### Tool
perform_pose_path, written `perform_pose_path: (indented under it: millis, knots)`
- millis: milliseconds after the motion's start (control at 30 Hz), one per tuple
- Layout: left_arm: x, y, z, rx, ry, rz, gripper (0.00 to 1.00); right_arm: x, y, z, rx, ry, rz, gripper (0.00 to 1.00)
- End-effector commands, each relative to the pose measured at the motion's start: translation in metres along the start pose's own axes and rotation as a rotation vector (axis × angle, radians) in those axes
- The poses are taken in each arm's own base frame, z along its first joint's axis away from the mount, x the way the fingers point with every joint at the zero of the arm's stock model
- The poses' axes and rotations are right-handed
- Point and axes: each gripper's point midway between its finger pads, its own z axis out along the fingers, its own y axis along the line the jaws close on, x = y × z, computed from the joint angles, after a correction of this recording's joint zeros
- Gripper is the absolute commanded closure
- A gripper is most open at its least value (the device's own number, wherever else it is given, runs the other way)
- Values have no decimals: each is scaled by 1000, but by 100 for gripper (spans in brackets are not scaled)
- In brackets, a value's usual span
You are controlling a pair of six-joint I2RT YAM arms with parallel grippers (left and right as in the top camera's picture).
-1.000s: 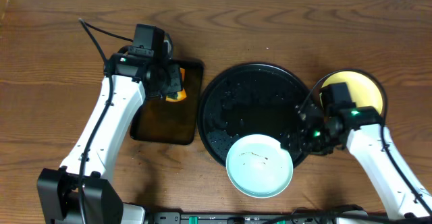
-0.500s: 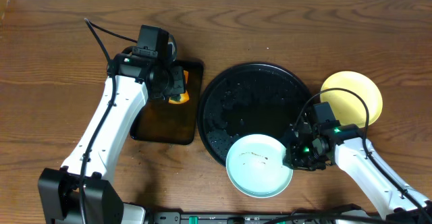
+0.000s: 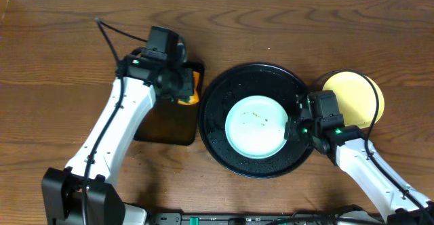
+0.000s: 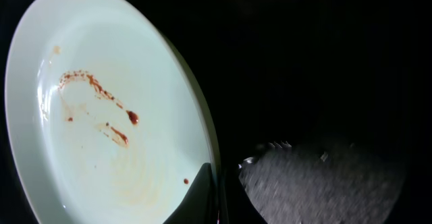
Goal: Clean dirty plates on tray and stack at the side
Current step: 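Scrub the pale blue plate with the sponge in the left gripper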
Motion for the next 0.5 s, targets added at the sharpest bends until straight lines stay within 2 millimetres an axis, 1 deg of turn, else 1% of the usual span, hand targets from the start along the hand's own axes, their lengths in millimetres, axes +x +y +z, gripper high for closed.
perform_pose_path:
  millis: [0,33,133,167,233,267,333,367,467]
  knots:
    - [3,-32,2,53,-10,87,93,-7,-5,6,37,-25,17,99]
    - [5,-46,5,70,-16,122,93,-6,-6,10,40,-21,18,99]
    - [10,-68,15,94,-10,174,93,-6,-8,18,44,-10,20,99]
    - [16,-81,26,104,8,188,92,-5,-9,23,46,-4,21,99]
    - [21,-92,38,114,28,200,93,-4,-11,27,49,2,23,99]
    - [26,-101,45,134,42,217,93,-4,-11,30,51,6,23,99]
    - [34,-120,57,192,74,245,93,-3,-12,32,53,11,24,99]
    - [40,-133,67,232,93,257,92,-3,-13,33,54,13,25,99]
    - [53,-155,85,279,128,278,92,-2,-13,34,54,15,24,99]
